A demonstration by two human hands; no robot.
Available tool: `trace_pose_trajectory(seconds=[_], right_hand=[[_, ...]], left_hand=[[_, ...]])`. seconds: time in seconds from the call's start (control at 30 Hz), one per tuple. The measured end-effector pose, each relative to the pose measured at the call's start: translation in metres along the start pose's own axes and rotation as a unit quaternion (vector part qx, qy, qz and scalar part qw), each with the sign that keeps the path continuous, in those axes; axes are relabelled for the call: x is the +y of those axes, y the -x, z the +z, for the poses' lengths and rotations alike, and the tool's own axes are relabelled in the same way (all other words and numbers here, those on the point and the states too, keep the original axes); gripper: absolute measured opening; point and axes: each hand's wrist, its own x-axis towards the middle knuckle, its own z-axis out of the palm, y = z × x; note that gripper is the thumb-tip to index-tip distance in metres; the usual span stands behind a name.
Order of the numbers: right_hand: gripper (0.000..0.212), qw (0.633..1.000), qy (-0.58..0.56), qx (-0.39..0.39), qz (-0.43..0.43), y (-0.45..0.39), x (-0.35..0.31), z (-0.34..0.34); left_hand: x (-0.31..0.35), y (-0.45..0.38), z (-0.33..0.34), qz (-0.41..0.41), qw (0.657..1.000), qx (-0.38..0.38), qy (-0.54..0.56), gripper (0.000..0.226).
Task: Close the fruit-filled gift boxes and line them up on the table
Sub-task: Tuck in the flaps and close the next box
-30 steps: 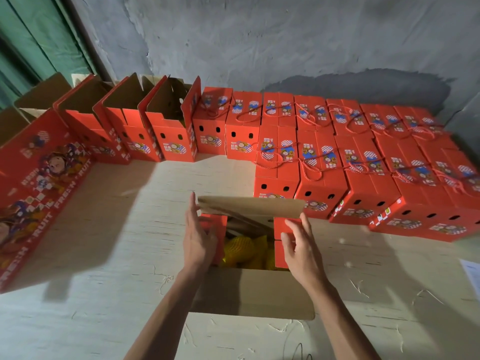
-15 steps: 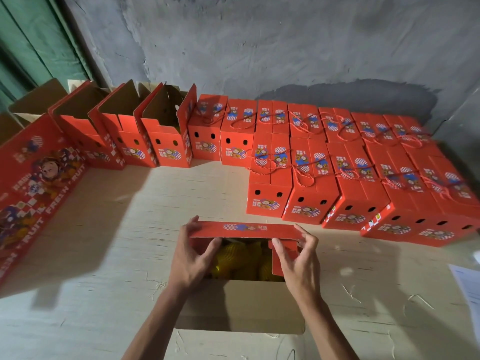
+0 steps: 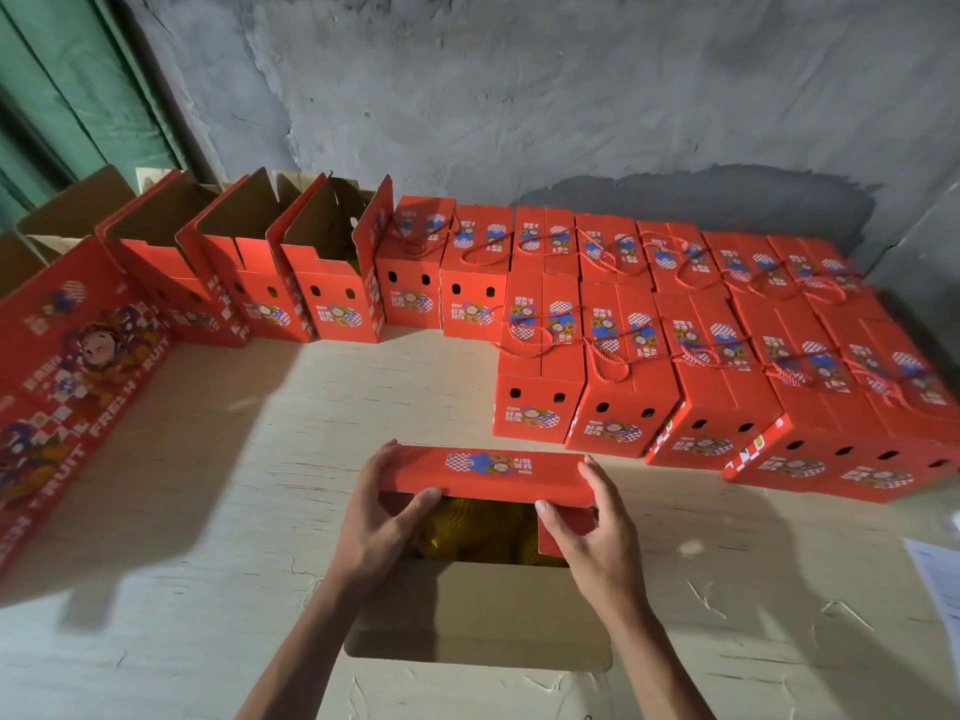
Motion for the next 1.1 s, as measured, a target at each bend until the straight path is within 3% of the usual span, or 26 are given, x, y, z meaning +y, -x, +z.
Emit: trace_pose_trajectory(seconds=[0.13,0.3,0.53,0.73,0.97,1.1], right_hand=[[0.077,1.0,0.016,-0.003,0.002,-0.004,-0.001,-0.001],[0.068,0.999,0.048,0.008,-0.014,-0.006,-0.001,0.001],[0.068,0.986,0.162,-0.029,-0.015,-0.024,-0.005,-0.012],[0.064,0.983,0.18,-0.036,-0.032,-0.031,-0.009,-0.014],[0.061,0.981,0.18,-0.026,-0.07,-0.022,0.003,-0.011],[0.058,0.979,0.186,-0.02,-0.084,-0.022,0.006,-0.01]], left_hand=[[0.001,0.001,0.0,-0.03,0.999,-0.037,-0.006,0.079],[0.002,0.0,-0.006,0.002,0.996,-0.064,-0.06,0.06],[-0.006,-0.001,-0.008,0.055,0.992,-0.036,-0.111,0.048],[-0.005,-0.013,-0.017,0.081,0.98,-0.04,-0.18,0.039],[-0.009,-0.003,-0.013,0.093,0.98,0.044,-0.172,0.033],[-0.005,-0.01,-0.022,0.109,0.971,0.011,-0.212,0.034]])
